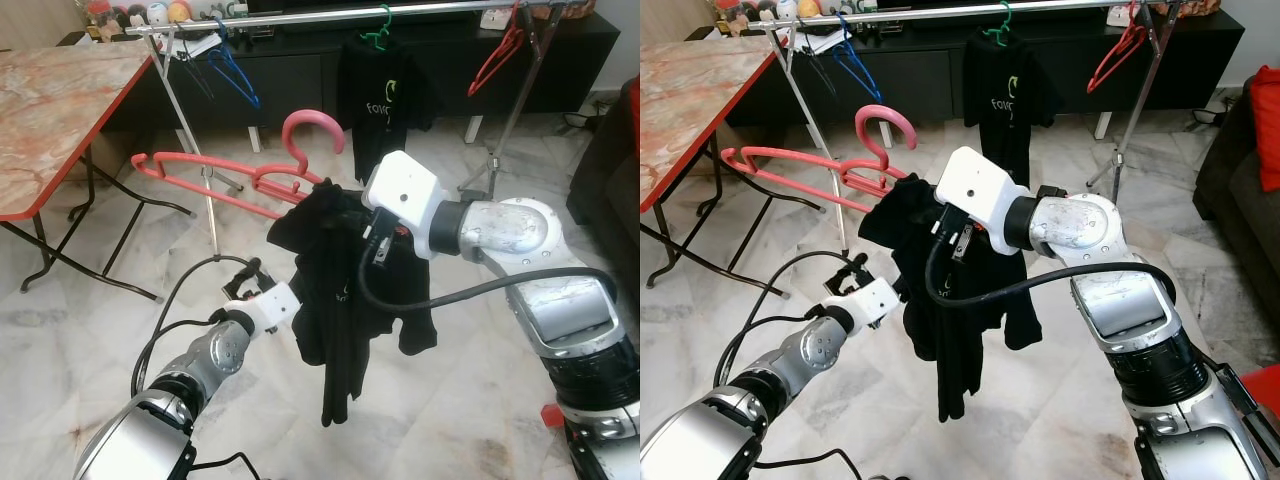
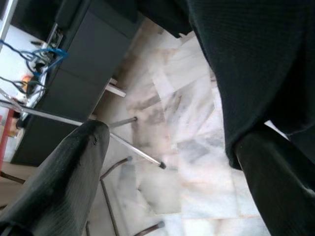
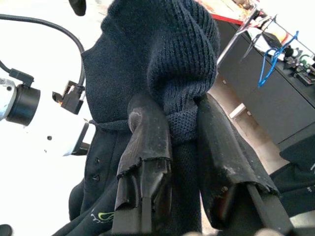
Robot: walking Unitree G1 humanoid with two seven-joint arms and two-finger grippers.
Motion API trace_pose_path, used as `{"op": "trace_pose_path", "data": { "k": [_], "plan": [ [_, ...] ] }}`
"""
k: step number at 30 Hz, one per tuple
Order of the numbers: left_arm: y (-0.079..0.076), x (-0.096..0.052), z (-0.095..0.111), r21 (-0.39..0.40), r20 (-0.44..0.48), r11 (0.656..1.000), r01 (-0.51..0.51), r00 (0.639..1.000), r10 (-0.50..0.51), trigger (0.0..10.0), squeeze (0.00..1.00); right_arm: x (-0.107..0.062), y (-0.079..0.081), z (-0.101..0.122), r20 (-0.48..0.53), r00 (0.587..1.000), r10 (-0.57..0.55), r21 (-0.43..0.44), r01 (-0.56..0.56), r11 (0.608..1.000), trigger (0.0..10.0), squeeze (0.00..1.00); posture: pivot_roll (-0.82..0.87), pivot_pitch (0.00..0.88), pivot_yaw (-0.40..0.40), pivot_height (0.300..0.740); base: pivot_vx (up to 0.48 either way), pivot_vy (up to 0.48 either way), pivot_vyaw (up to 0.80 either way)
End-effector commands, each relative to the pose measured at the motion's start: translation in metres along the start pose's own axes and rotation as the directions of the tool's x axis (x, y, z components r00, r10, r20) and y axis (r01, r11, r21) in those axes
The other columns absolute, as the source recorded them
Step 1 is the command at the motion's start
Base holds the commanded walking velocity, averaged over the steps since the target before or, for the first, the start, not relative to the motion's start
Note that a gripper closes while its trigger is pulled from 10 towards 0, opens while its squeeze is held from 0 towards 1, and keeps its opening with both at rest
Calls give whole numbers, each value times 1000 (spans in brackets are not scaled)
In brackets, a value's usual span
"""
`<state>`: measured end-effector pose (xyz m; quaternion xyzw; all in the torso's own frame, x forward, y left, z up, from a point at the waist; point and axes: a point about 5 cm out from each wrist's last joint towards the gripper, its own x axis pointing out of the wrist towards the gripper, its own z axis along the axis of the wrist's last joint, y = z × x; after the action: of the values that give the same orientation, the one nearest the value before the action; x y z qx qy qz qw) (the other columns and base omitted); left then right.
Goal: Hang hanger
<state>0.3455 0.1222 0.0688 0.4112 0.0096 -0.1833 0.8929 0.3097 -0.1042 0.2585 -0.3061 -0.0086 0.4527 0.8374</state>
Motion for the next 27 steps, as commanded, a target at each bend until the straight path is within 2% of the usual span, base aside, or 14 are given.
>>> {"op": "trace_pose_path", "data": {
  "k": [1, 5, 11, 12, 14, 15, 18, 19, 27],
  "plan": [
    [-7, -2, -1, -44, 4, 997, 63, 998, -63, 10000, 0, -1, 6, 15, 61, 998, 25, -40, -22, 999, 0, 0, -95, 121, 105, 740, 0, 0, 0],
    [-14, -3, 0, -48, 23, 993, 111, 994, -110, 10000, 0, -1, 7, 16, 64, 997, 30, -43, -27, 999, 0, 0, -95, 122, 106, 740, 0, 0, 0],
    [-16, -4, -1, -44, 11, 993, 108, 994, -108, 9804, 0, -2, 8, 18, 74, 996, 41, -50, -37, 998, 0, 0, -99, 123, 105, 740, 0, 0, 0],
    [-15, -4, -2, -39, 5, 994, 102, 995, -102, 5059, 0, -2, 8, 19, 75, 996, 43, -51, -39, 998, 0, 0, -99, 122, 106, 740, 0, 0, 0],
    [-15, -4, -3, -37, 1, 994, 99, 995, -99, 5059, 0, -2, 8, 19, 76, 996, 44, -52, -40, 998, 0, 0, -99, 122, 106, 740, 0, 0, 0],
    [-14, -4, -3, -36, -4, 995, 93, 996, -93, 2667, 0, -2, 8, 20, 78, 996, 45, -53, -41, 998, 0, 0, -99, 122, 106, 740, 0, 0, 0],
    [-13, -4, -4, -36, -6, 995, 90, 996, -90, 2667, 0, -3, 8, 20, 79, 996, 46, -53, -42, 998, 0, 0, -99, 122, 106, 740, 0, 0, 0],
    [-12, -4, -5, -34, -10, 996, 86, 996, -87, 0, 0, -3, 8, 21, 82, 995, 47, -53, -43, 998, 0, 0, -99, 122, 106, 740, 0, 0, 0],
    [-13, -5, -6, -41, -12, 995, 93, 996, -94, 0, 0, -3, 9, 21, 83, 995, 50, -54, -45, 998, 0, 0, -98, 122, 106, 740, 0, 0, 0]
  ]
}}
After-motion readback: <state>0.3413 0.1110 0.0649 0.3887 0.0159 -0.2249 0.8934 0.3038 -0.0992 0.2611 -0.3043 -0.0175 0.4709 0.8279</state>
